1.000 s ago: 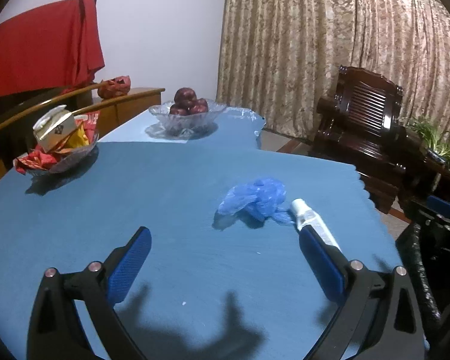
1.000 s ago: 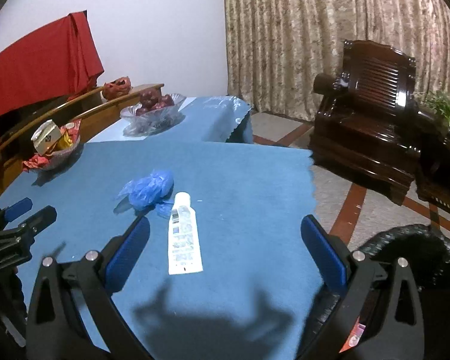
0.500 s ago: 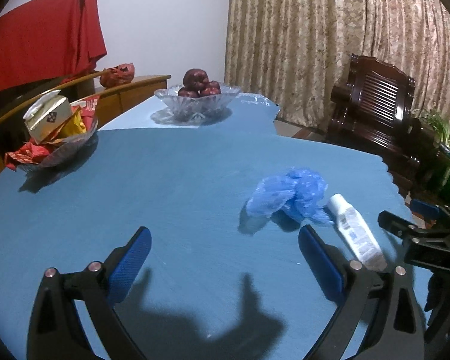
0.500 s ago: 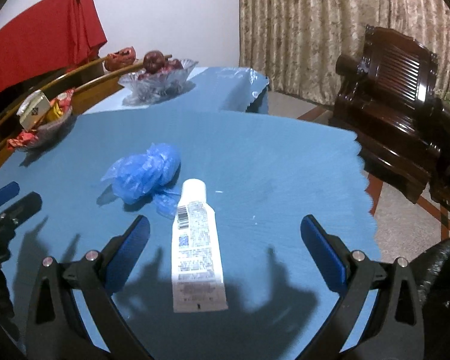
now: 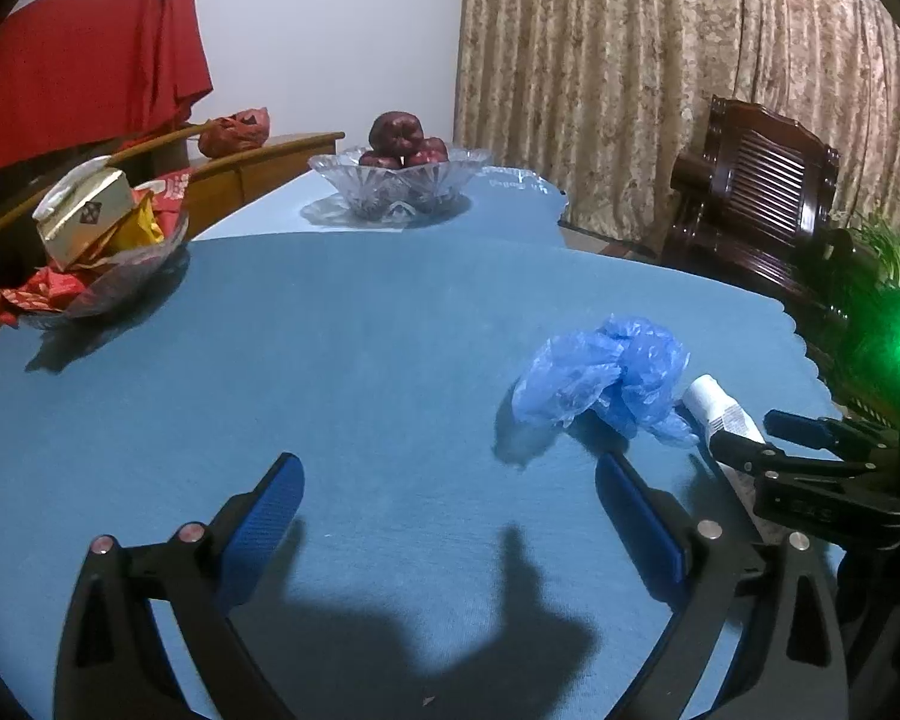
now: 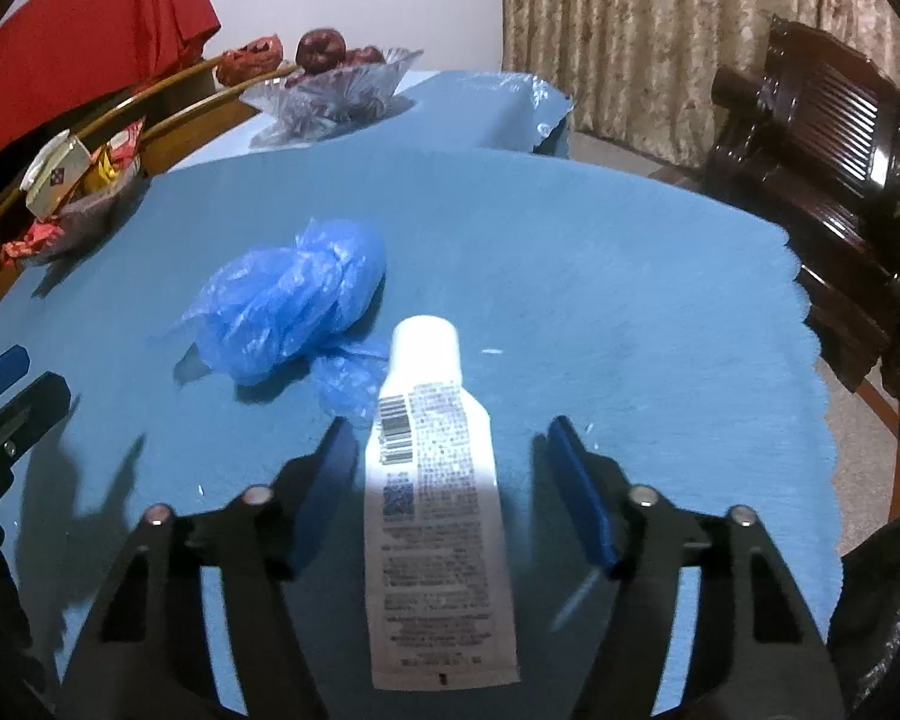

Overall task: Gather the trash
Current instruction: 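Grasp the white tube by its cap end with the right gripper, then grasp the blue plastic bag with the left gripper while right gripper holds the tube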

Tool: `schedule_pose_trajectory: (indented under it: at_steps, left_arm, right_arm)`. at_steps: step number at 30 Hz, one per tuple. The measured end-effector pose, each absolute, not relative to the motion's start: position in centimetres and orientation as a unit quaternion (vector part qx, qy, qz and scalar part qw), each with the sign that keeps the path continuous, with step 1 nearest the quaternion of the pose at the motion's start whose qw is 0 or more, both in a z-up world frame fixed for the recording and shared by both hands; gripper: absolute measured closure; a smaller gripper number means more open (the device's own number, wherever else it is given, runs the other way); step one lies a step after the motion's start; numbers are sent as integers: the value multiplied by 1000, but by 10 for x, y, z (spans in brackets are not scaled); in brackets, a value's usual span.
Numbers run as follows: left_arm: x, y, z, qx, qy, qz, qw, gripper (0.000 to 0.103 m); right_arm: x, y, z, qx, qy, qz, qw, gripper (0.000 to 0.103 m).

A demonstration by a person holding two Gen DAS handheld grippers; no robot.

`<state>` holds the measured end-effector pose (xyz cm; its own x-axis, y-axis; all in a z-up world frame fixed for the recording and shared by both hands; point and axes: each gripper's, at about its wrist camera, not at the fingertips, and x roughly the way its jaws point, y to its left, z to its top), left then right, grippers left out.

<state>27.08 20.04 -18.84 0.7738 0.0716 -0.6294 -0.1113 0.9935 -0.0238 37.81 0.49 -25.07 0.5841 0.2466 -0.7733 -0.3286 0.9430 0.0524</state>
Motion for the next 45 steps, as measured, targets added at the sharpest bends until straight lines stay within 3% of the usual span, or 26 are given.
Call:
schedule_pose_trajectory:
  at_steps: [6,16,24,25,27,29,45]
  left_arm:
    - [275,198,-190,-31,333,45,941,8]
    - [274,196,-190,-30,333,46,941,8]
    - [274,198,-190,-32,335,47,940,8]
    - [273,197,-190,-33,335,48,940,8]
    - [273,197,-190,-33,337,48,940,8]
    - [273,197,-190,-33,336,49,940,8]
    - [283,180,-187,-36,334,26,942,8]
  right_arm:
    - [379,9,-254,-53,436,170,882,55]
    - [370,6,-249,-42,427,192,883,82]
    - [376,14,-255,-55,440,205,872,71]
    - [377,15,-255,-58,440,204,873,75]
    - [376,14,-254,-47,440,221,869,93]
    - [373,12,-253,-34,441,236,865,100]
    - [362,-40,-229,-18,414,166,895,101]
